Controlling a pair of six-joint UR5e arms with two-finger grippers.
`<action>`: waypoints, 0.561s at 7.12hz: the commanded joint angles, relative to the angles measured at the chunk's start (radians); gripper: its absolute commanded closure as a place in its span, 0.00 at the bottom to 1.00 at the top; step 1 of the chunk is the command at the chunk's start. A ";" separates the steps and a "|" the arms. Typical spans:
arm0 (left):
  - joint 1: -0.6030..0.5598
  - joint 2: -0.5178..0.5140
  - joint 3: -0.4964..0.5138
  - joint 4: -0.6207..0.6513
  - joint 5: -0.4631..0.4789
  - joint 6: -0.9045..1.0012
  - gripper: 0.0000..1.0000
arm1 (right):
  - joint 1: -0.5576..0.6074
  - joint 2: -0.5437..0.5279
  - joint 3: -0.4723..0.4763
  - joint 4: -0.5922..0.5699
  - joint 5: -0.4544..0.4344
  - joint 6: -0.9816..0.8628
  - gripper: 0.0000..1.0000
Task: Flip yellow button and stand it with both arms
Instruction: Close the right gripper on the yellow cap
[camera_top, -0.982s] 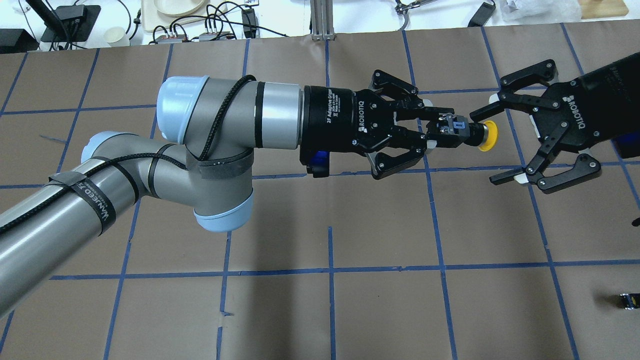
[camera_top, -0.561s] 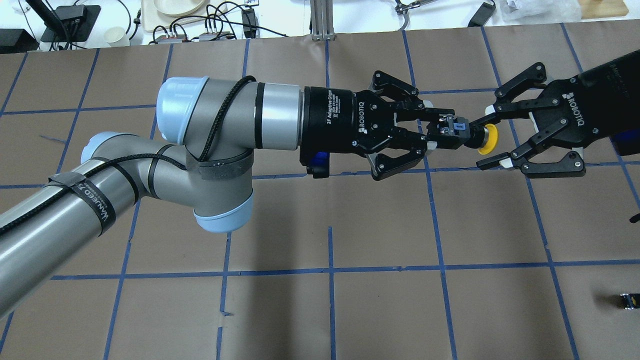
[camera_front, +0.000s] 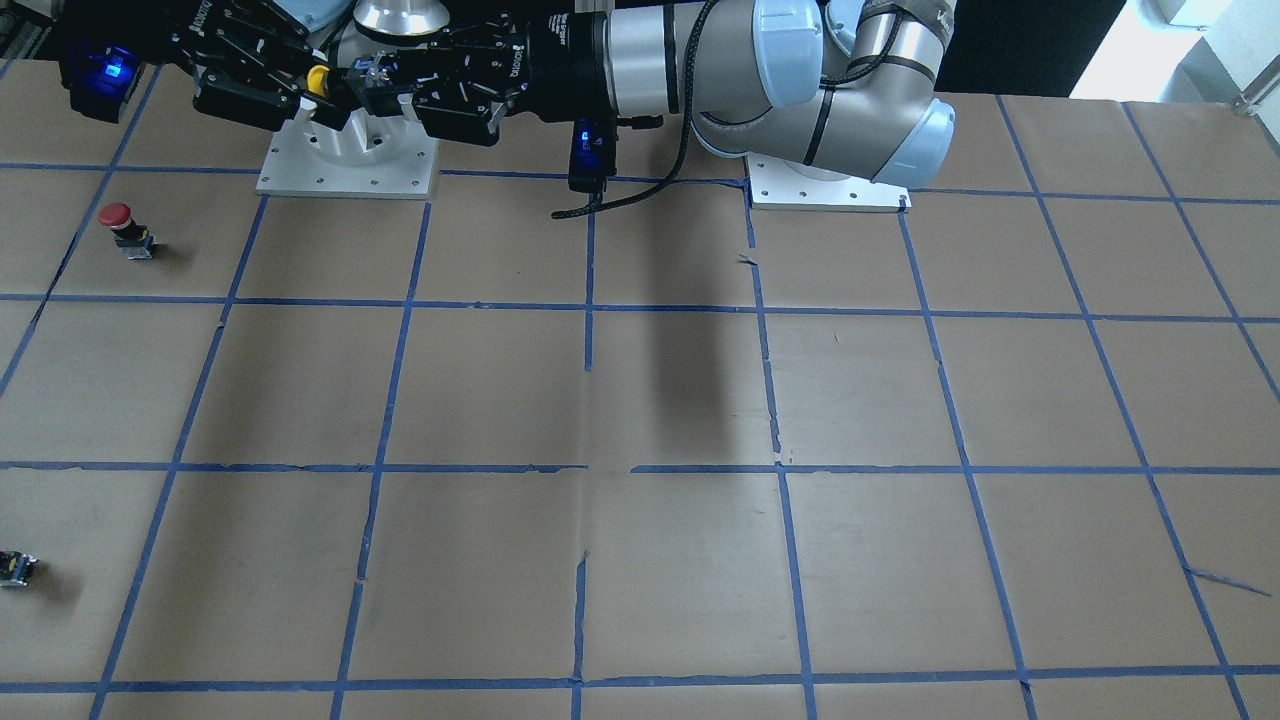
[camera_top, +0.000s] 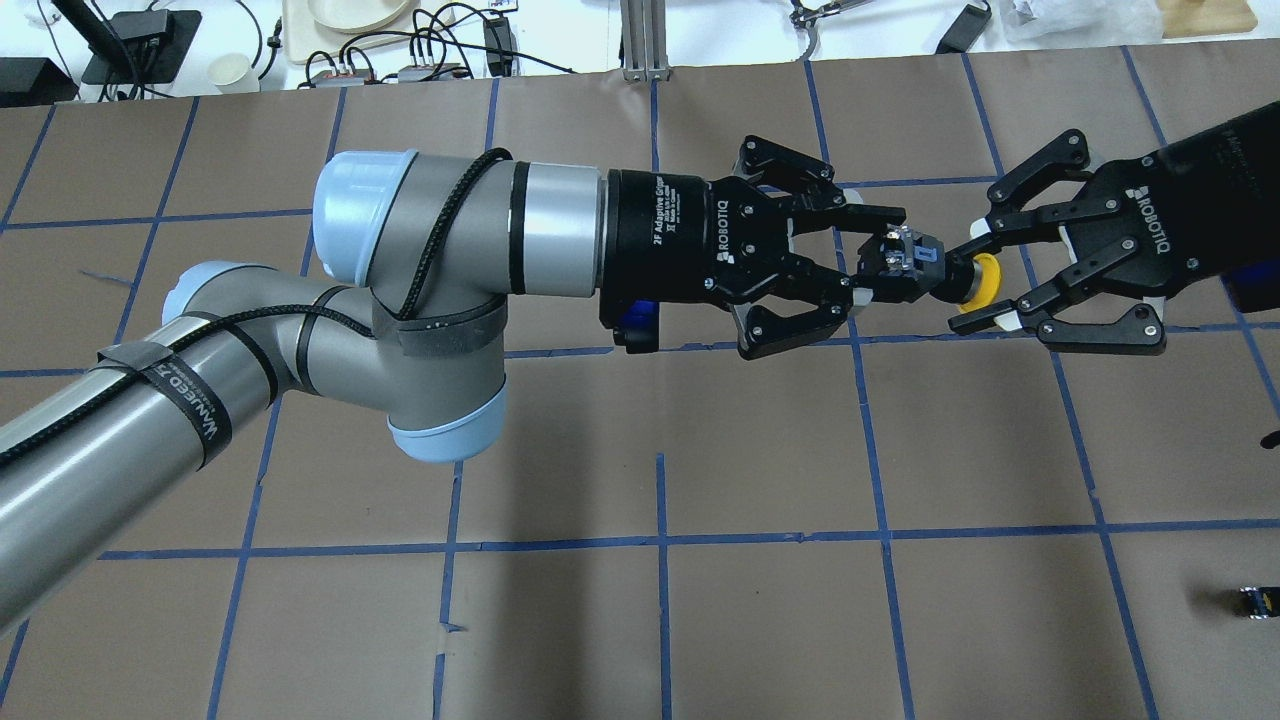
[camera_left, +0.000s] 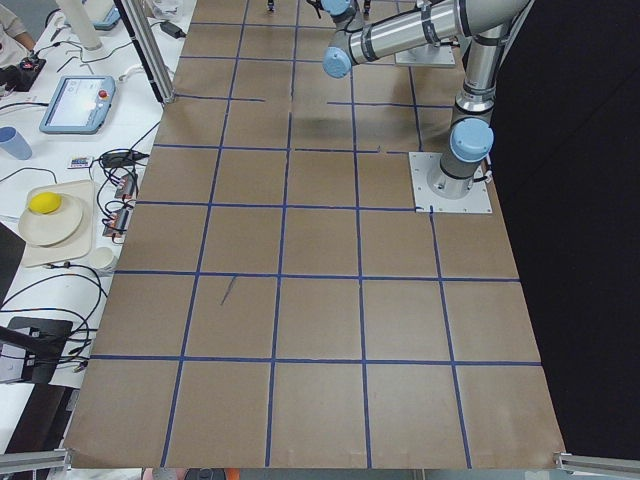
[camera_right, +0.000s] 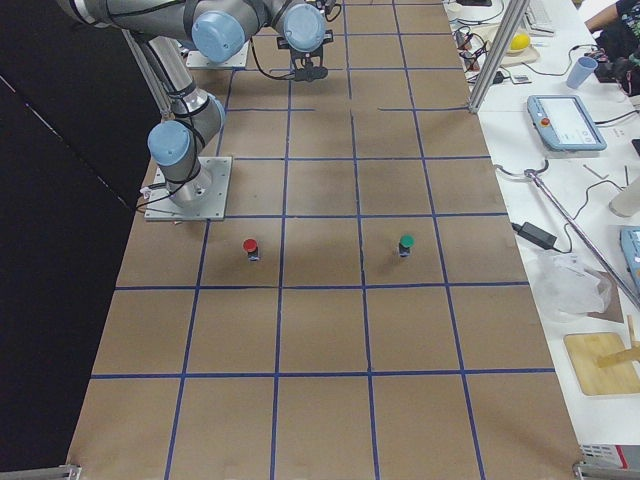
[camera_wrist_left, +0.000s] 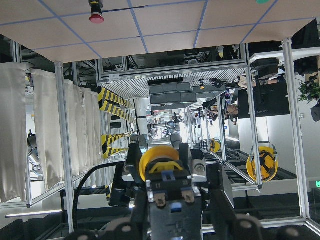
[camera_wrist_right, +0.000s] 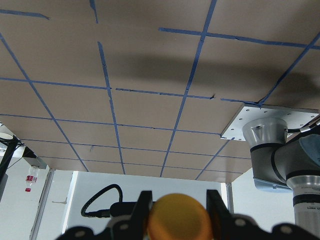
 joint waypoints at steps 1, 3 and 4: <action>0.000 -0.001 0.002 0.000 0.000 0.003 0.35 | 0.000 0.001 -0.002 -0.006 -0.002 0.000 0.78; 0.006 0.008 0.010 0.001 -0.009 0.012 0.01 | -0.003 0.009 0.000 -0.041 -0.021 -0.032 0.79; 0.014 0.012 0.015 0.001 -0.012 0.014 0.01 | -0.005 0.009 0.000 -0.044 -0.049 -0.054 0.79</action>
